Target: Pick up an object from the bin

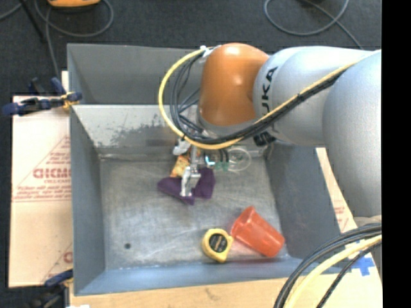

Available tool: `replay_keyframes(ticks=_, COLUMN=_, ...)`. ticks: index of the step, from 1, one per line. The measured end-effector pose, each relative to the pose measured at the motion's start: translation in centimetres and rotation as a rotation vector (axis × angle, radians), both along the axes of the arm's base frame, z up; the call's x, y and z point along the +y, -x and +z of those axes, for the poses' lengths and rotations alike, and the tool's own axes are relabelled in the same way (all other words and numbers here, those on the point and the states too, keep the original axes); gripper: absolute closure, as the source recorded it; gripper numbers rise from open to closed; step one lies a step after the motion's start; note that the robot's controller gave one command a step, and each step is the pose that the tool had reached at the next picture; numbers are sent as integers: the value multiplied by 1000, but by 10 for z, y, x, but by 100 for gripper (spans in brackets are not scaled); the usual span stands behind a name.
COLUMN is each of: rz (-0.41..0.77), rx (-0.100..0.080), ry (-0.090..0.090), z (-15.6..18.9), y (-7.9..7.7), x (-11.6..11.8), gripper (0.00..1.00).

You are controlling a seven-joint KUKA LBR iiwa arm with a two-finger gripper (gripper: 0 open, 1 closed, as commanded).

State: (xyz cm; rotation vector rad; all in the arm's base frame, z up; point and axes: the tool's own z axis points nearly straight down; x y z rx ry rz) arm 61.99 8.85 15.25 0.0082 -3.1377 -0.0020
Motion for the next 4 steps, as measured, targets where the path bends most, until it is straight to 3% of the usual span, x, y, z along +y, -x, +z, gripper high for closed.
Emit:
replay_keyframes(ticks=1, rz=-1, rx=-7, ry=-1, z=5, y=-2, x=0, gripper=0)
replay_keyframes(ticks=2, rz=64, rx=-8, ry=-1, z=-43, y=7, x=-9, gripper=100)
replay_keyframes(ticks=4, rz=76, rx=-8, ry=1, z=-36, y=6, x=-16, gripper=100)
